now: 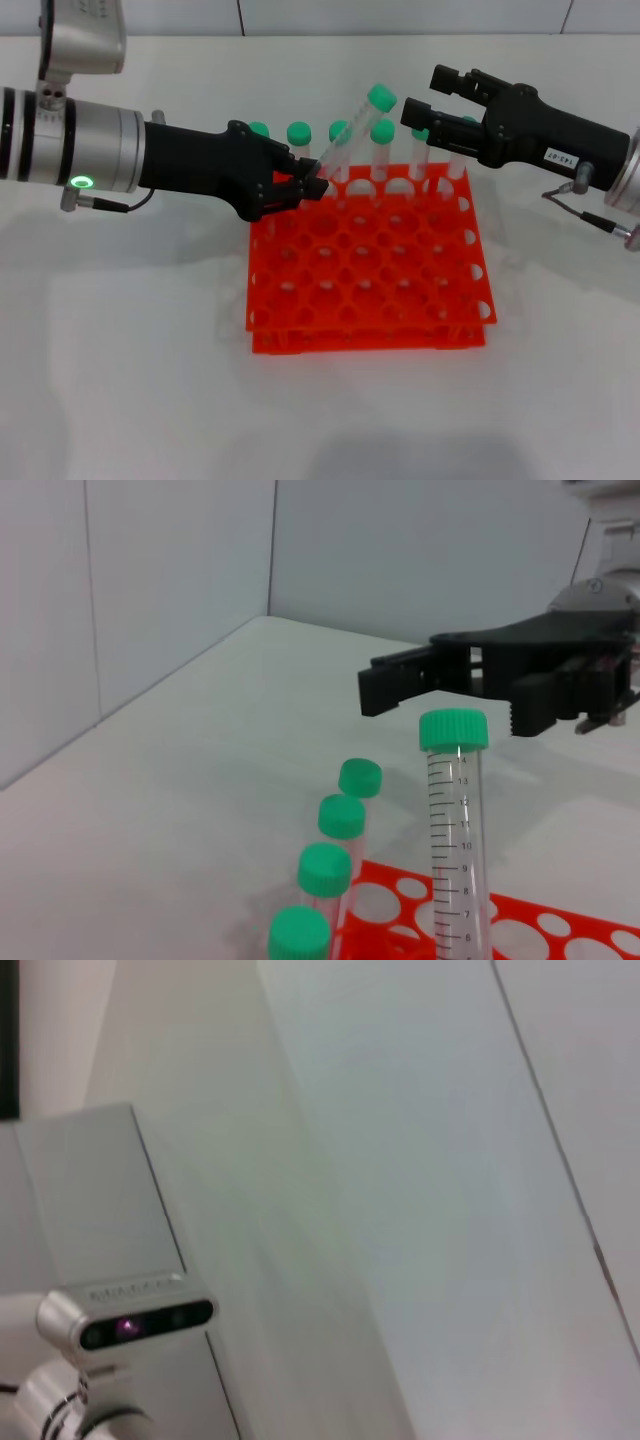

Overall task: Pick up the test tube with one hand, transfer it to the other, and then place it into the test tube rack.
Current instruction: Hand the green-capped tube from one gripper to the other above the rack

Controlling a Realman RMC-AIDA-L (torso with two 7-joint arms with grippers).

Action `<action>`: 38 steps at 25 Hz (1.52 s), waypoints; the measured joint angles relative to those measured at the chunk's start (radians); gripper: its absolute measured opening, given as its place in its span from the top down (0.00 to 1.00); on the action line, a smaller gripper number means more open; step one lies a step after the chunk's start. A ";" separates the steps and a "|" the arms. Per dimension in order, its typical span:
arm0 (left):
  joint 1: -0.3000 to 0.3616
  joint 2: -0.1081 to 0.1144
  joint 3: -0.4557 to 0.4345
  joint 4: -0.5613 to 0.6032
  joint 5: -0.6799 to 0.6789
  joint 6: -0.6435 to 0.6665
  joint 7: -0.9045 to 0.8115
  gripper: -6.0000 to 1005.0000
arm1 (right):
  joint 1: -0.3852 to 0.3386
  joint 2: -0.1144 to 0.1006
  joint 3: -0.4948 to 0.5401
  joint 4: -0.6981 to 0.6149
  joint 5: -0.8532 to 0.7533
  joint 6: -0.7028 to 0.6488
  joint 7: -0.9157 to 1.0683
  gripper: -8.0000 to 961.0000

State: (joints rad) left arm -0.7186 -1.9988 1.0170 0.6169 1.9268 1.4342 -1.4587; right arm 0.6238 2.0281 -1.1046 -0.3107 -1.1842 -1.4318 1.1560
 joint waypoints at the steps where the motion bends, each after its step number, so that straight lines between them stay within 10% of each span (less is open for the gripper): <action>1: 0.000 0.000 -0.001 0.000 -0.001 0.000 0.000 0.75 | 0.003 0.000 -0.003 0.019 0.017 -0.009 -0.008 0.15; 17: -0.003 -0.011 0.002 0.006 -0.005 0.000 0.013 0.74 | 0.012 0.000 -0.450 0.077 0.470 -0.004 -0.087 0.17; 38: -0.004 -0.020 0.003 0.009 0.000 0.000 0.018 0.72 | 0.002 0.000 -0.574 0.027 0.608 0.033 -0.100 0.17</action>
State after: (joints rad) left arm -0.7225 -2.0192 1.0200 0.6261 1.9265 1.4343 -1.4405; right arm 0.6263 2.0278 -1.6788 -0.2834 -0.5764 -1.3989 1.0559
